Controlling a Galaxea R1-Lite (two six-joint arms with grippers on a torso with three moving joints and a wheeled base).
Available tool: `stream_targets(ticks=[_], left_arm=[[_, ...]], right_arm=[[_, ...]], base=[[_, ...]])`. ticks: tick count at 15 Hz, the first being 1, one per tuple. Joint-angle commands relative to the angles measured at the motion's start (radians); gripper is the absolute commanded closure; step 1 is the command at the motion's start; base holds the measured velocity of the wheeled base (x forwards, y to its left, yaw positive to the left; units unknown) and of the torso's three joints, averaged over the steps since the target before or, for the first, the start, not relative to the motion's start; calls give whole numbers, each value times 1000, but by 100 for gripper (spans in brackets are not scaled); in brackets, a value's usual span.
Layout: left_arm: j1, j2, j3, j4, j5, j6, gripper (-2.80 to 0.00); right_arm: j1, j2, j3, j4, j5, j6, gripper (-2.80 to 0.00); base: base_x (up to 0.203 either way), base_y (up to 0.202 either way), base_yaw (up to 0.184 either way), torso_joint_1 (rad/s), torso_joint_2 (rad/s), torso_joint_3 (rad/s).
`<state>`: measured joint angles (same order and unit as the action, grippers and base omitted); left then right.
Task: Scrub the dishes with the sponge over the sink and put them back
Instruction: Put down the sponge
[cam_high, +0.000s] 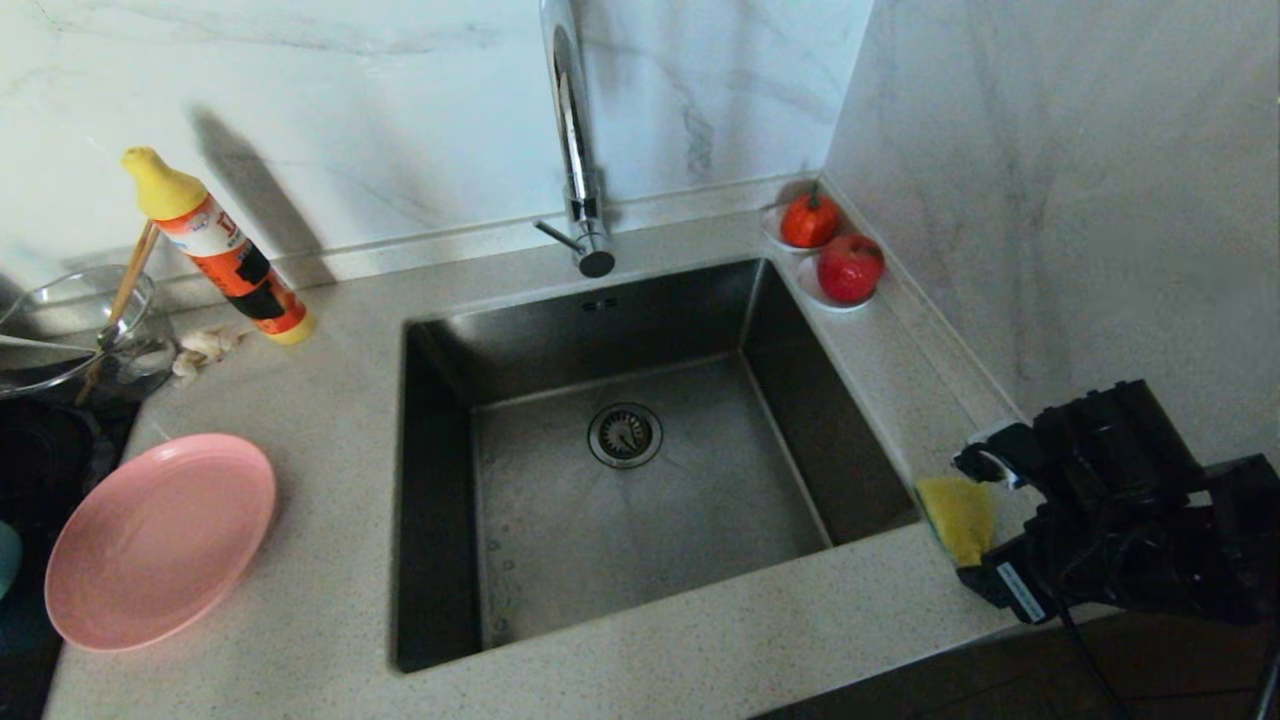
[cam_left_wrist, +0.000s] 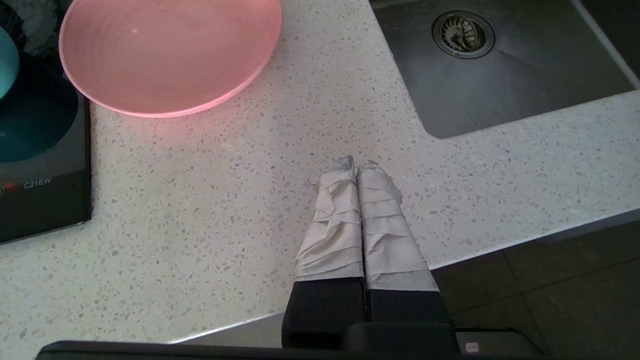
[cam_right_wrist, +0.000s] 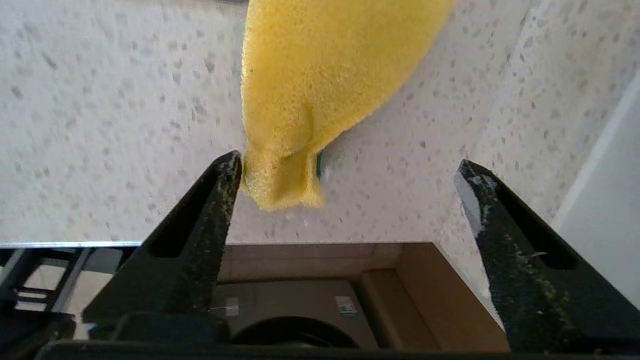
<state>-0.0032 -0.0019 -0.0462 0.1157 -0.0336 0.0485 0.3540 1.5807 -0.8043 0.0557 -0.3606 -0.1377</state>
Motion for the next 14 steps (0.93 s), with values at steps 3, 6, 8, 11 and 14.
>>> stream_targets(ticks=[3,6,8,11,14], left_arm=[[0,-1,-1,1,0,1,0],[0,-1,0,1,0,1,0],[0,-1,-1,1,0,-1,0],[0,-1,-1,1,0,1,0],[0,-1,-1,1,0,0,0]], right_arm=[[-19,-48,12,-7,0,-26,-280],[32,-136,2,-2,12,-18,-280],[79,-193,14,4,16,10,0],[105,-284,32,3,58,57,0],[120,-429,63,8,185,89,0]], base=[[0,0,0,0,0,0],[0,0,0,0,0,0],[0,0,0,0,0,0],[0,0,0,0,0,0],[0,0,0,0,0,0]])
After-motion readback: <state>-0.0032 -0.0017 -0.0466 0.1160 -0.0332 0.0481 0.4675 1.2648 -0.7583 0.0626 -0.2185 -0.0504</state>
